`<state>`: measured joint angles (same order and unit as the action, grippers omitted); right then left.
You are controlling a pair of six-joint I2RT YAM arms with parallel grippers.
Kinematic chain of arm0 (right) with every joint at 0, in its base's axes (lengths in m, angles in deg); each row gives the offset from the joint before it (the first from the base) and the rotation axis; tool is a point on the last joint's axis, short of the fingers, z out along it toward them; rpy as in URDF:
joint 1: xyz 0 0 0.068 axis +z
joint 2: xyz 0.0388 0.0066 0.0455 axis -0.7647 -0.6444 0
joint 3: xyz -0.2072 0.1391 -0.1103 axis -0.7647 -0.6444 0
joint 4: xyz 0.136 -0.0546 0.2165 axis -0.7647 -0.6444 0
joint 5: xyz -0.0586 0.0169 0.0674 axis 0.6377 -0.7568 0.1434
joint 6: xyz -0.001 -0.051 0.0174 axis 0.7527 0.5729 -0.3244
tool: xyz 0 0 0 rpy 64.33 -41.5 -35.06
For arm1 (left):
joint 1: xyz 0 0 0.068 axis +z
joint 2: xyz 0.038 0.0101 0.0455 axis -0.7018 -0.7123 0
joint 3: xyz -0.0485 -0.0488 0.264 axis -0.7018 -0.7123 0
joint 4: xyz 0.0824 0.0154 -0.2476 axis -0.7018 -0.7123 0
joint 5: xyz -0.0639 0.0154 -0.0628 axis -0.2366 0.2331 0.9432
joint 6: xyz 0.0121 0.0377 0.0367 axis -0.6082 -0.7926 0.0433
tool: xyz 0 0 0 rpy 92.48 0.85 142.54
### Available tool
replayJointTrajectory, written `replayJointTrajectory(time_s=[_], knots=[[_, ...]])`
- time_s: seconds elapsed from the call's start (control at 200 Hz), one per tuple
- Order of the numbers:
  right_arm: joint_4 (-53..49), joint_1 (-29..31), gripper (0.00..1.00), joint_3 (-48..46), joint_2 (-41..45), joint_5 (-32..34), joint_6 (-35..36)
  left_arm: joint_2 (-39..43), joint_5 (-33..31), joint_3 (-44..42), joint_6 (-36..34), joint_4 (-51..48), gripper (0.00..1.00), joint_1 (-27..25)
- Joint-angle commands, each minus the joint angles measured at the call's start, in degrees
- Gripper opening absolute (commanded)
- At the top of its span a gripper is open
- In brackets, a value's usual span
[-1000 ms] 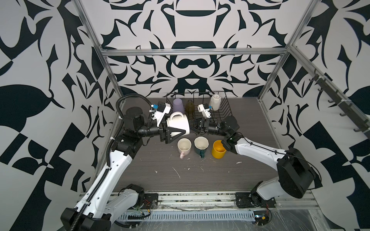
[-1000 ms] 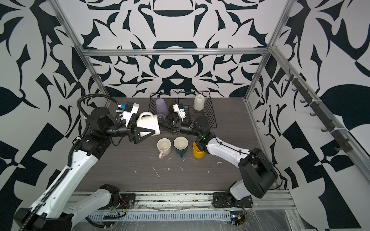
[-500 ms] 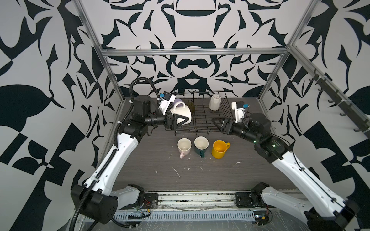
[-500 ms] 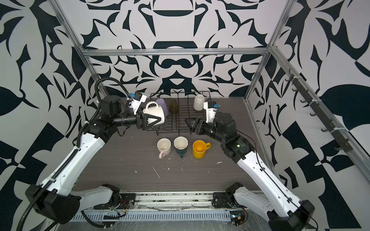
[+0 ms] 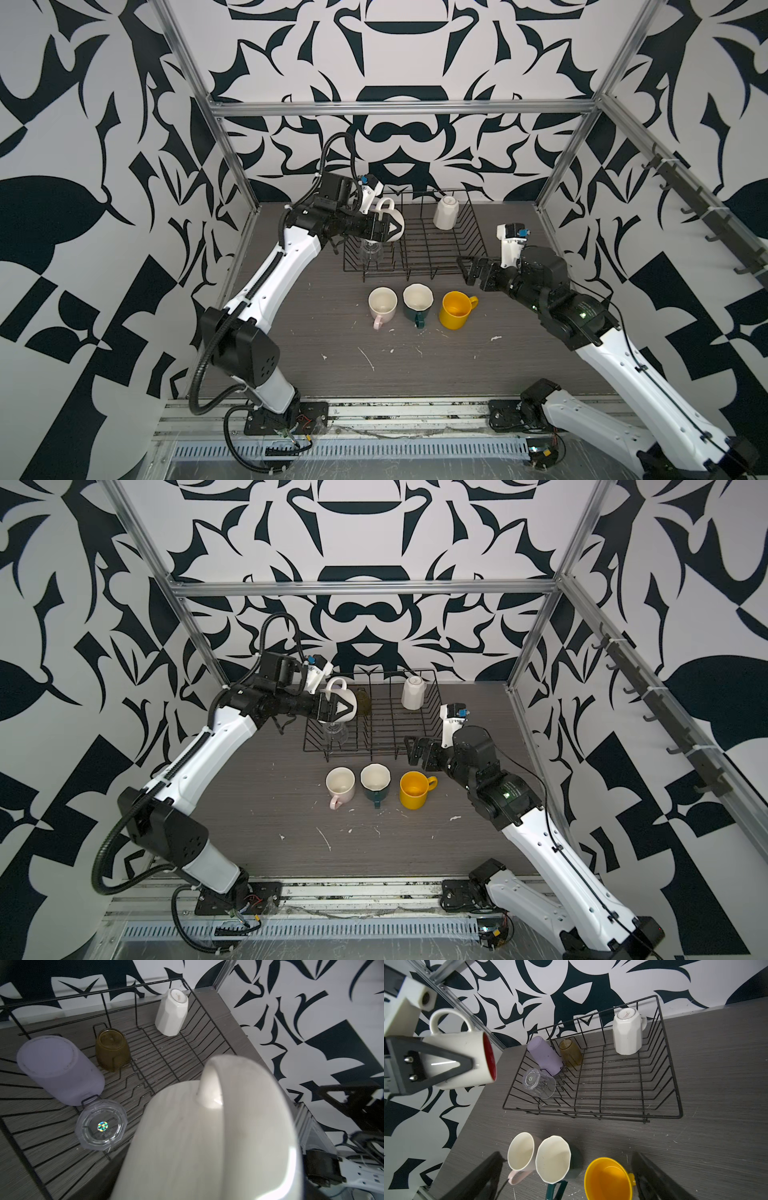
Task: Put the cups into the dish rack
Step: 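Lower the red-lined mug into the rack beside the clear glass with the left gripper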
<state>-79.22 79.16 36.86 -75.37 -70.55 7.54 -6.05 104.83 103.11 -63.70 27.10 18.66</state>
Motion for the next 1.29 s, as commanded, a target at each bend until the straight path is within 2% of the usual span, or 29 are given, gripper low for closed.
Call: replayJointTrajectory(time_s=[0.0,0.26,0.51,0.98,1.29], knots=[[0.4,-0.3,0.99,-0.6,1.4,1.6,1.8,-3.8,-5.9,6.9,-1.5,-6.4,0.00,-1.7],[-0.6,-0.5,0.99,-1.2,2.8,2.6,3.4,-16.9,-15.1,21.3,-3.3,-16.8,0.00,-4.5],[-0.7,-0.5,0.99,-2.3,3.3,2.1,3.9,-26.0,-18.3,30.6,-4.0,-21.9,0.00,-5.6],[-0.8,-0.7,0.99,-3.0,3.6,1.1,3.9,-34.2,-22.7,36.0,-4.6,-23.0,0.00,-6.7],[-0.8,-0.8,0.99,-3.6,4.0,0.8,3.8,-37.5,-23.9,36.6,-4.8,-22.2,0.00,-6.9]])
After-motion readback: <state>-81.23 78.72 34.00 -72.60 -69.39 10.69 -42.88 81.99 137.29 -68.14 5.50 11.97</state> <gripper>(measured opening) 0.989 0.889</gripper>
